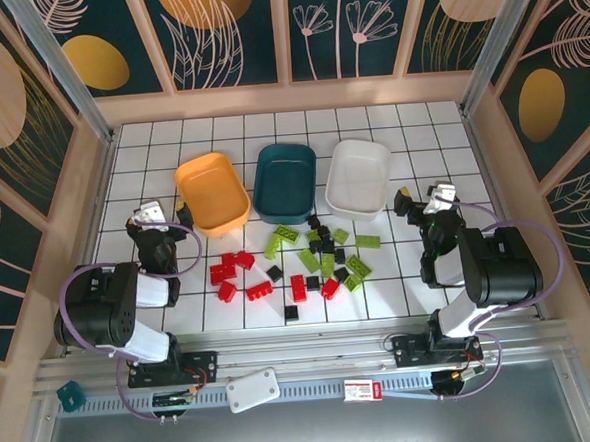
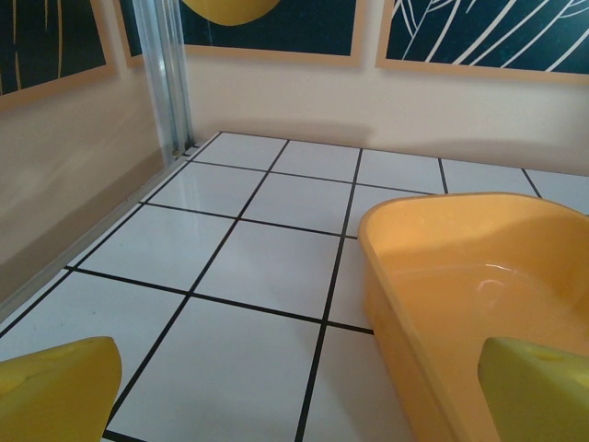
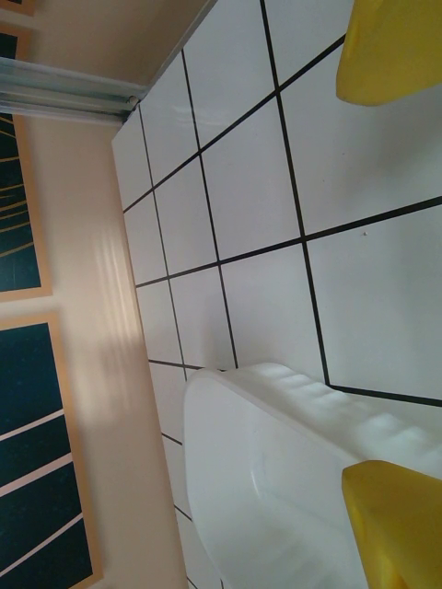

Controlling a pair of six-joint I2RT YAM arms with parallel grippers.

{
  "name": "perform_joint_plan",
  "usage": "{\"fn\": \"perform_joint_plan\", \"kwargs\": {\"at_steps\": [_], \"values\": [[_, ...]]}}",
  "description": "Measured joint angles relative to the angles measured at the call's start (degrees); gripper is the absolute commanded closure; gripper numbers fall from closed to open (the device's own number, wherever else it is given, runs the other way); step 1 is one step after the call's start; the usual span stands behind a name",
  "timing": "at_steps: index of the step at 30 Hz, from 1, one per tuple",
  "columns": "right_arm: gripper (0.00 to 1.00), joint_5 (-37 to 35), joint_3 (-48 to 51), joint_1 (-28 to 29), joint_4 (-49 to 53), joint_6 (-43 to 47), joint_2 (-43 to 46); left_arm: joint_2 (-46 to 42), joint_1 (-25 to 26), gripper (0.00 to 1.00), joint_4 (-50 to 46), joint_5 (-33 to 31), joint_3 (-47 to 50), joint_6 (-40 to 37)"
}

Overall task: Sort the legos into containers by color
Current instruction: Pick up the lego from the center of the table.

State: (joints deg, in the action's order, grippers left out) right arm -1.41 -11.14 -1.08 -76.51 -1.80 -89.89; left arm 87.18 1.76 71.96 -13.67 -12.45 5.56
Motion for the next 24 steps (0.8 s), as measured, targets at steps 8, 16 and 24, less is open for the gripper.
{"fn": "perform_joint_plan", "kwargs": {"at_steps": [8, 16, 24], "values": [[0.01, 0.0, 0.0, 0.0, 0.0, 0.0, 0.0, 0.0, 0.0, 0.01, 0.0, 0.0, 0.0, 0.0], [0.01, 1.1, 0.0, -0.8, 0.0, 0.0, 0.0, 0.0, 0.0, 0.01, 0.0, 0.0, 0.0, 0.0], [0.01, -2.3, -0.1, -0.7, 3.0, -0.5, 3.3, -7.9, 0.0, 0.01, -12.1, -2.4, -4.8, 0.7]]}}
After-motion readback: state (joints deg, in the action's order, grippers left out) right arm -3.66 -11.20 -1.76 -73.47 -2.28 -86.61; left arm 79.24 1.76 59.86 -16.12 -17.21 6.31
